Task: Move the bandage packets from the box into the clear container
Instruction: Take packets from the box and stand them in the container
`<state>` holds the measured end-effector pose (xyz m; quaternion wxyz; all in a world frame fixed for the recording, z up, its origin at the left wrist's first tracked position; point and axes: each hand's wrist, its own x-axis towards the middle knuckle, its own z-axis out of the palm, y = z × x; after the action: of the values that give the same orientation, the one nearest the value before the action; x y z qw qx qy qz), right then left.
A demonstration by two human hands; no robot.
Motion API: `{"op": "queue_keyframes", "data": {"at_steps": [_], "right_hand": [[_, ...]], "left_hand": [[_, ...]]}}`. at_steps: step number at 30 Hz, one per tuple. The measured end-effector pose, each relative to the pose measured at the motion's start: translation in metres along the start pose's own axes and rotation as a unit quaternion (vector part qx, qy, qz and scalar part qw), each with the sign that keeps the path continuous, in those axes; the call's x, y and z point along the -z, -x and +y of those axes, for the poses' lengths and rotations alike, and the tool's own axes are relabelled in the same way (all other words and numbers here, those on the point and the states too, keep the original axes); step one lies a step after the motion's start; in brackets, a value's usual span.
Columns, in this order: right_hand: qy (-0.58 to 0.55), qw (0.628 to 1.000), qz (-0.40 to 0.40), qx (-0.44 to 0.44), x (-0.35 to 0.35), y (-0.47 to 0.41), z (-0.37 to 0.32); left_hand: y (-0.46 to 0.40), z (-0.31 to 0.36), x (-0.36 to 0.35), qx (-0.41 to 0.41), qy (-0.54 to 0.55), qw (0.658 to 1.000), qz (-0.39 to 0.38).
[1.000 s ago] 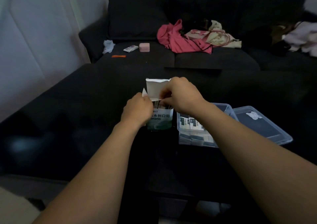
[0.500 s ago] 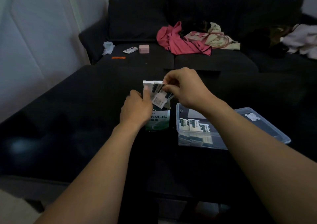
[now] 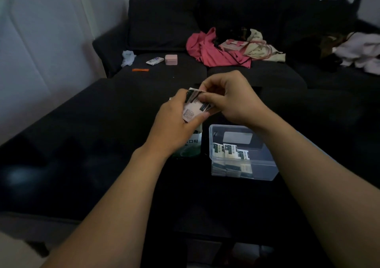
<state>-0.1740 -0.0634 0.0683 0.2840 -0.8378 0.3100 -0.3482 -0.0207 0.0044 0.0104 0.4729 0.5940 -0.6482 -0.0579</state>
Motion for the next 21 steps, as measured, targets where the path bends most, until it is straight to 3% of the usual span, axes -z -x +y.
{"op": "queue_keyframes", "data": {"at_steps": [4,10,13,16,21], "right_hand": [[-0.08,0.996,-0.01,-0.028,0.007,0.008,0.004],[-0.176,0.981,0.046,-0.075,0.001,0.02,0.011],[-0.073,0.993,0.04,-0.079,-0.011,0.027,0.015],[0.049,0.997,-0.017,-0.05,-0.019,0.037,0.01],[0.056,0.997,-0.016,-0.05,-0.007,0.047,0.009]], "left_hand": [[0.003,0.012,-0.005,0.035,0.014,0.999,-0.03],[0.009,0.028,-0.021,0.155,0.234,0.957,-0.077],[0.011,0.033,-0.03,0.196,0.234,0.947,-0.105],[0.012,0.037,-0.035,0.187,0.158,0.962,-0.12],[0.013,0.04,-0.044,0.179,0.148,0.971,-0.063]]}}
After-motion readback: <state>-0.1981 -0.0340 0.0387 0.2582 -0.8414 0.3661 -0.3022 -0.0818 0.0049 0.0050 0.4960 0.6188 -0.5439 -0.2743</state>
